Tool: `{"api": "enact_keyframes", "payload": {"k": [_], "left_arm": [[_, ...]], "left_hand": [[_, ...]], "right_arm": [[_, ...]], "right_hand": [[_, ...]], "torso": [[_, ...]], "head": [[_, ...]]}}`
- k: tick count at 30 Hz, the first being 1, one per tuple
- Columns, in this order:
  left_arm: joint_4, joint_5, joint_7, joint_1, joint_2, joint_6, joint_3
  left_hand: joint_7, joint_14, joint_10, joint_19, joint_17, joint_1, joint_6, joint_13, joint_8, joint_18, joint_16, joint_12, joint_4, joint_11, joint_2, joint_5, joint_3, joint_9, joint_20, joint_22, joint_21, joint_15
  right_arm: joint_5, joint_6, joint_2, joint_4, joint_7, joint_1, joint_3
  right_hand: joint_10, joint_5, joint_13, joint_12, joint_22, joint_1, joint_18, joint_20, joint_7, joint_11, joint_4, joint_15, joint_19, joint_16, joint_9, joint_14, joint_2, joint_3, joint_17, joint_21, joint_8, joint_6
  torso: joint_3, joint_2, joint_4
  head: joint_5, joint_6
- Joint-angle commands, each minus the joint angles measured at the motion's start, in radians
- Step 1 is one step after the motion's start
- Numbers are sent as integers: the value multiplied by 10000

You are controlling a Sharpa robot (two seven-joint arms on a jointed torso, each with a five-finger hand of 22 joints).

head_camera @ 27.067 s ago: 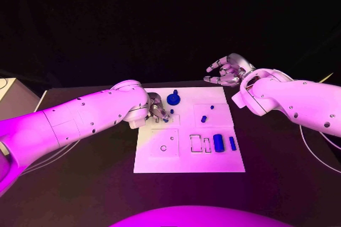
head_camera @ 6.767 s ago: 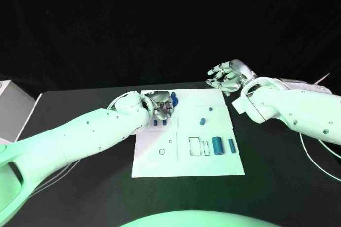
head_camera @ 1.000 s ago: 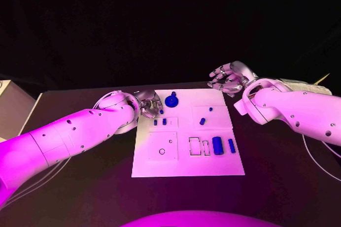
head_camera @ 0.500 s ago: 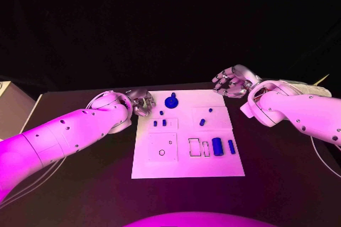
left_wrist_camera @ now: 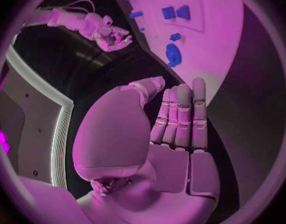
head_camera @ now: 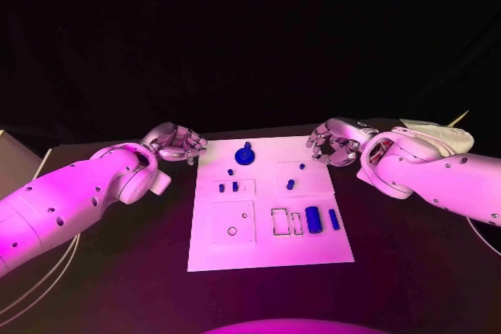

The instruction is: Assemble the parts on the task board

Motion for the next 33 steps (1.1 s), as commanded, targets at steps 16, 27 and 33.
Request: {"api": "enact_keyframes", "payload": {"k": [16,27,33], "left_arm": [[1279,5703,2259,-495,-1060,657,166],[1450,5705,2248,-522,-1157,573,170],[1655,5684,2161,-529,-1179,469,170]], "left_hand": [[-189,-416,1651,-547,-1216,493,692,-1341,162,38,-2698,-2852,135,-8,259,23,-515,92,173,-1005,-1816,143],[-127,-302,1980,-461,-1208,520,718,-1329,-47,37,-2839,-3406,103,-21,264,31,-583,74,148,-1038,-1892,128],[-94,-287,1971,-440,-1199,541,690,-1330,-129,35,-2872,-3579,92,7,276,42,-588,60,147,-1042,-1909,140]], "right_arm": [[-3260,-109,575,-201,-1477,-501,-93],[-3365,-251,1028,-522,-1468,-664,-116],[-3350,-35,1233,-666,-1429,-767,-125]], "right_hand": [[-201,-28,-344,-526,66,-282,-83,42,79,158,-135,54,69,-47,-41,488,-87,-154,49,66,-130,-59],[-37,170,-434,-580,90,-368,-74,55,70,142,-55,46,75,-46,-35,494,27,-47,26,81,-141,44],[112,-262,-544,-664,99,-322,-65,49,42,113,-51,31,64,-35,-23,496,88,264,17,68,-150,176]], "torso": [[-27,-9,7],[-10,10,23],[-21,7,24]], "head": [[-191,19],[-181,13],[-183,-6]]}}
